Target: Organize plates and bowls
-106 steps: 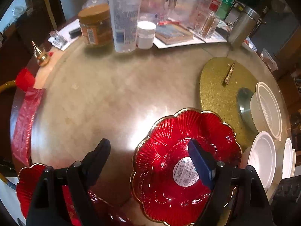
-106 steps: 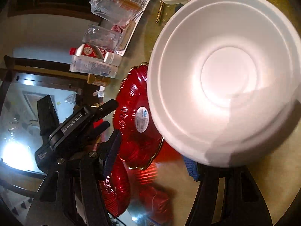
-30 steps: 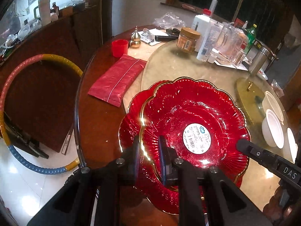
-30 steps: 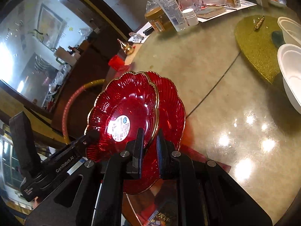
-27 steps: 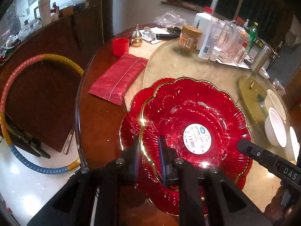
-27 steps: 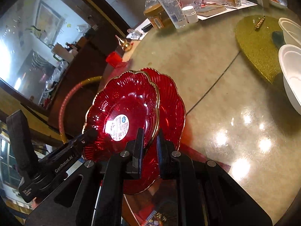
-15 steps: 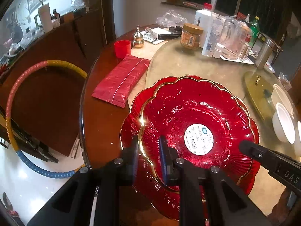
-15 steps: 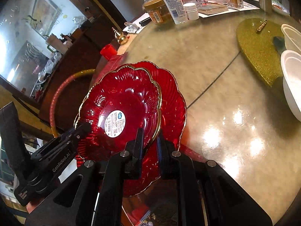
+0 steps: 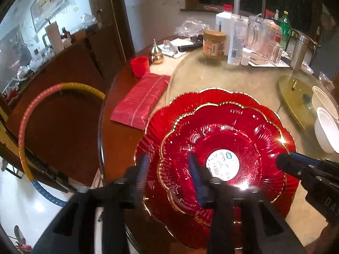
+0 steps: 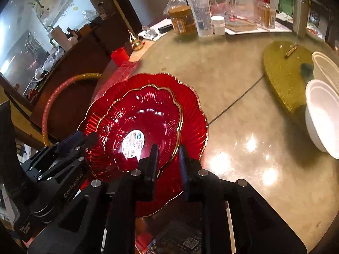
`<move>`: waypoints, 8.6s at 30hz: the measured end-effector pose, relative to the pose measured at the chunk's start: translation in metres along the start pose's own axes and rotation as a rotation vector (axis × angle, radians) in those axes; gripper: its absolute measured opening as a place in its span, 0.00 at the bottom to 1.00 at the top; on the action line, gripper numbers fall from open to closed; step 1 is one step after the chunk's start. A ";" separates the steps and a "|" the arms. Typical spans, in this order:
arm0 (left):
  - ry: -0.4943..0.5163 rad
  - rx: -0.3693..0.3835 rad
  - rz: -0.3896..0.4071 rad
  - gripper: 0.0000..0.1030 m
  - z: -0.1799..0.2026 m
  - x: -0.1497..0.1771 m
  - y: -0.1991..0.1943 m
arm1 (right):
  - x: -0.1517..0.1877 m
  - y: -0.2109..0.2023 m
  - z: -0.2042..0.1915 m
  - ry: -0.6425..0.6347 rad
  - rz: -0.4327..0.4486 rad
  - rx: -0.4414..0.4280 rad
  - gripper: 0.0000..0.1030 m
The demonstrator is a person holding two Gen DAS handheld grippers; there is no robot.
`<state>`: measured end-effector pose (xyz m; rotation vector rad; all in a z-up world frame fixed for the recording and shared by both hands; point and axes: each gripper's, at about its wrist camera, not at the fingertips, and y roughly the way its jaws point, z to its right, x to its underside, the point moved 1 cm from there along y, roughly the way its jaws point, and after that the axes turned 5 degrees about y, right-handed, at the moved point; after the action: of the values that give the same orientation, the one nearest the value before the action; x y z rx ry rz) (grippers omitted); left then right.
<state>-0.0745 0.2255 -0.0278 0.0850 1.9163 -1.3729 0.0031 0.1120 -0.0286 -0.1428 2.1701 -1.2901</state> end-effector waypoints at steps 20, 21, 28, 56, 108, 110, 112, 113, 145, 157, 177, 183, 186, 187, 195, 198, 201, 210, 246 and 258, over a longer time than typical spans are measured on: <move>0.068 -0.147 0.118 0.75 0.014 -0.013 -0.030 | 0.000 -0.049 0.031 0.117 0.162 -0.188 0.82; 0.076 -0.151 0.121 0.75 0.017 -0.014 -0.032 | 0.000 -0.050 0.034 0.123 0.164 -0.191 0.82; 0.128 -0.138 0.145 0.75 0.044 -0.022 -0.042 | 0.003 -0.066 0.062 0.166 0.185 -0.214 0.82; 0.170 0.429 -0.018 0.78 0.248 -0.075 0.001 | 0.028 -0.117 0.300 0.785 0.281 -0.217 0.82; 0.151 0.278 0.161 0.11 0.162 -0.051 -0.054 | -0.002 -0.110 0.173 0.473 0.249 -0.092 0.10; 0.142 0.270 0.168 0.12 0.155 -0.051 -0.055 | -0.004 -0.109 0.167 0.459 0.247 -0.097 0.10; 0.130 0.260 0.174 0.12 0.147 -0.051 -0.057 | -0.006 -0.108 0.160 0.446 0.245 -0.101 0.10; 0.121 0.254 0.177 0.12 0.141 -0.051 -0.058 | -0.007 -0.107 0.154 0.436 0.244 -0.105 0.10; -0.101 0.141 0.082 0.12 0.005 -0.019 -0.025 | -0.019 -0.030 0.017 0.192 0.071 -0.146 0.10; -0.103 0.129 -0.014 0.13 -0.001 -0.005 0.003 | -0.015 0.008 0.012 0.172 -0.017 -0.118 0.10; -0.084 0.088 -0.037 0.15 0.001 -0.002 0.009 | -0.010 0.018 0.008 0.155 -0.051 -0.118 0.10; -0.082 0.077 -0.038 0.15 0.001 -0.001 0.009 | -0.010 0.017 0.004 0.118 -0.060 -0.096 0.12; -0.076 0.069 -0.042 0.15 0.002 -0.001 0.009 | -0.010 0.018 0.003 0.102 -0.062 -0.090 0.13; -0.074 0.068 -0.042 0.16 0.002 -0.001 0.009 | -0.010 0.018 0.003 0.100 -0.065 -0.087 0.13; -0.050 0.017 0.009 0.62 0.003 -0.001 -0.003 | -0.011 0.010 -0.001 0.070 -0.034 -0.082 0.57; -0.044 -0.016 0.031 0.65 0.002 0.000 -0.008 | -0.011 0.006 -0.003 0.056 -0.011 -0.074 0.61; -0.053 -0.030 0.045 0.65 -0.001 -0.001 -0.012 | -0.011 0.002 0.000 0.074 -0.003 -0.087 0.61; -0.053 -0.070 0.101 0.69 -0.003 -0.002 -0.029 | -0.008 -0.019 0.008 0.115 0.073 -0.134 0.61; 0.079 -0.077 0.205 0.70 0.058 -0.011 -0.070 | 0.000 -0.067 0.068 0.222 0.179 -0.185 0.61; 0.130 -0.064 0.217 0.70 0.084 -0.015 -0.076 | 0.002 -0.077 0.091 0.260 0.197 -0.177 0.61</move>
<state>-0.0535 0.1292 0.0298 0.3483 1.9905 -1.1850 0.0355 0.0013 0.0032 0.1750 2.4475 -1.0529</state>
